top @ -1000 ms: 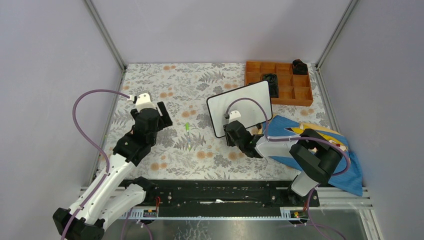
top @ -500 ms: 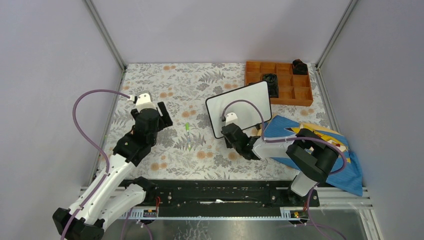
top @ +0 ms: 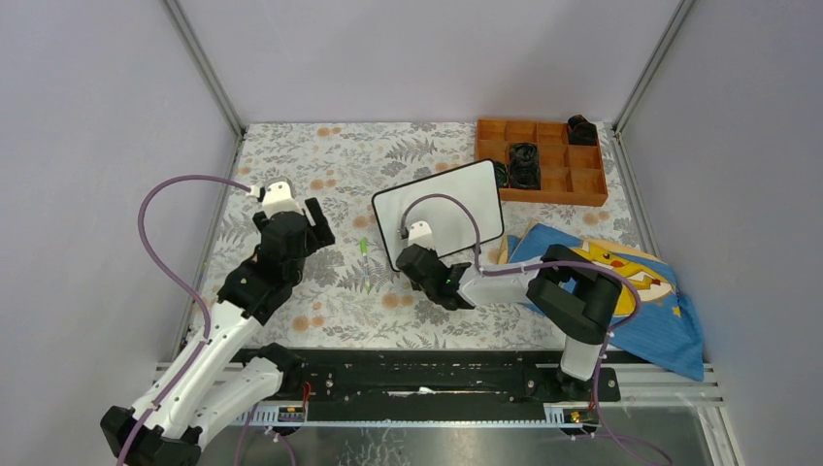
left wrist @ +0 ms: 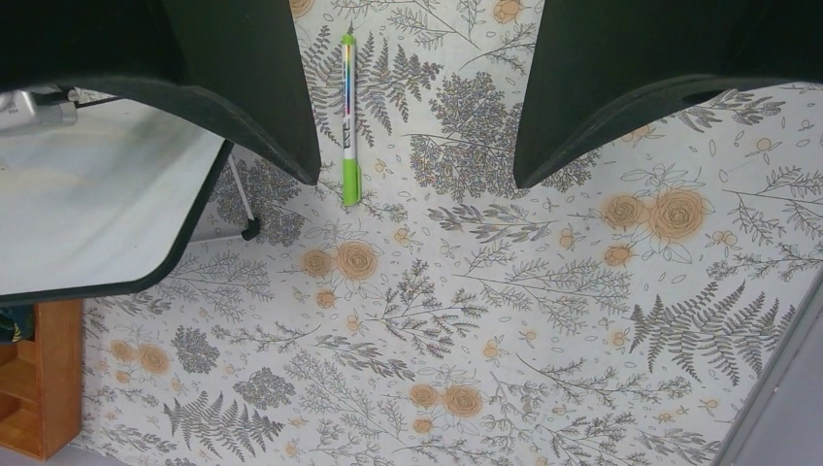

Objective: Write a sentence on the whiteboard
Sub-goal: Move the whiteboard to the center of the board.

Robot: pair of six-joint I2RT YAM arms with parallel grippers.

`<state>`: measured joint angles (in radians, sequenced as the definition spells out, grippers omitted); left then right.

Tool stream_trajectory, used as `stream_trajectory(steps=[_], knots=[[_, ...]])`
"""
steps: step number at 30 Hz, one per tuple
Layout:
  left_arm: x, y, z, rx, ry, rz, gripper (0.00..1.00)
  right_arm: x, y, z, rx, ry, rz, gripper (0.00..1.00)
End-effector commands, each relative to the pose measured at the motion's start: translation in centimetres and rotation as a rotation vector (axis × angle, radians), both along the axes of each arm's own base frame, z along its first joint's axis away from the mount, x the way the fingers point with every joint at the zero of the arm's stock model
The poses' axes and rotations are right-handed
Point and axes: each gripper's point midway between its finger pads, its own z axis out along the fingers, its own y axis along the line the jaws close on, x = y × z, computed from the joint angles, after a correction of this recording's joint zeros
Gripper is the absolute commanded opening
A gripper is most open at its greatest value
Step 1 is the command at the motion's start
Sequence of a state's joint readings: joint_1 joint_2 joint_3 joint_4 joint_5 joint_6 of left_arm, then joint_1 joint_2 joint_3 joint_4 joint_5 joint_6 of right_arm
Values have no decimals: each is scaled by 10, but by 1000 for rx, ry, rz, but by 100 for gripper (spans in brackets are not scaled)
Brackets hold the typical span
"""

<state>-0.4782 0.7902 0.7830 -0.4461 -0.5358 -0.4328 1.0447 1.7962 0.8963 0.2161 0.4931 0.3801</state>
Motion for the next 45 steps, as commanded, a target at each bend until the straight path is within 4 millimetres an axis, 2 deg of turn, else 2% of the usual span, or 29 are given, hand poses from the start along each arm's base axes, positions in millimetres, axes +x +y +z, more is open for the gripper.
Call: stream_trajectory(steps=[1, 8, 16, 18, 21, 23, 25, 29, 32, 34, 39, 44, 45], knots=[[3, 2, 9, -2, -54, 20, 80, 4, 22, 12, 84, 12, -120, 0], [2, 4, 10, 0, -56, 27, 80, 6, 25, 14, 45, 5, -273, 0], [2, 4, 10, 0, -58, 27, 80, 4, 23, 8, 6, 14, -264, 0], [2, 3, 11, 0, -59, 26, 81, 1, 25, 10, 11, 15, -233, 11], [2, 3, 10, 0, -58, 24, 81, -3, 28, 15, 26, 9, -197, 40], [2, 3, 11, -2, -59, 24, 81, -4, 30, 20, 31, 5, -188, 54], [2, 3, 11, -2, -58, 24, 81, -5, 30, 22, 31, 3, -184, 62], [2, 3, 11, 0, -59, 27, 81, -7, 31, 35, 56, -2, -175, 67], [1, 4, 10, 0, -59, 30, 81, -13, 30, 60, 87, -25, -148, 70], [1, 4, 10, 0, -59, 28, 81, -20, 22, 78, 121, -41, -120, 70], [2, -1, 9, -7, -57, 5, 81, -32, -18, 113, 204, -114, -80, 75], [3, -24, 15, -70, -91, -113, 83, -24, -76, 125, 269, -161, -165, 76], [2, -31, 17, -97, -107, -144, 83, -20, -90, 122, 288, -170, -205, 77]])
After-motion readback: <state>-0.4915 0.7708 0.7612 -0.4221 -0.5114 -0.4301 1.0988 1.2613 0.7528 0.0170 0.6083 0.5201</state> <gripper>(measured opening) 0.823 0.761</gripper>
